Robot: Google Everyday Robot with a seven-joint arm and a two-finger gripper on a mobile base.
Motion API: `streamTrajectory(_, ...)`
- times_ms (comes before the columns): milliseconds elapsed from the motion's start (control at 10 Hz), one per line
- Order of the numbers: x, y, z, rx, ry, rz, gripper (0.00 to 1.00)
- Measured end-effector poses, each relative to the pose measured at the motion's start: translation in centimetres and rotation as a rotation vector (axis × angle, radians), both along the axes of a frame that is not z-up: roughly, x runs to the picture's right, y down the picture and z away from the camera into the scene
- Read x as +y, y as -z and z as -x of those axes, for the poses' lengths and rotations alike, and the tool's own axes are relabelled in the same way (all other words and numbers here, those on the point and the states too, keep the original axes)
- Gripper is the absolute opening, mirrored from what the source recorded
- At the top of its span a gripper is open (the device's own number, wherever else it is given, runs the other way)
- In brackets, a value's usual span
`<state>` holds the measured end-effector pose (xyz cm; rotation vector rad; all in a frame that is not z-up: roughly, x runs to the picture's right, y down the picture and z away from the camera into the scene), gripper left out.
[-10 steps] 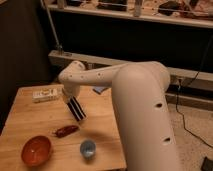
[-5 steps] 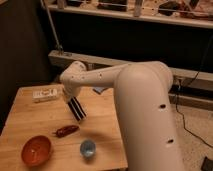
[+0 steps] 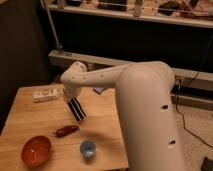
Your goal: Place the eraser in the ceramic cup
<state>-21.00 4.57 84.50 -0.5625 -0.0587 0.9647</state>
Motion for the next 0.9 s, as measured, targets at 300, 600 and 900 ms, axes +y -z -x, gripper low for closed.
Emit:
streamTrajectory(300,-0.22,0.07,-0.24,0.002,-0.009,-0.005,0.35)
streamTrajectory(600,-0.22,0.14,-0.38,0.002,-0.015,-0.005,0.35)
streamTrajectory(900,-0.2,0.15,-0.45,0.002,-0.015,-0.005,0.35)
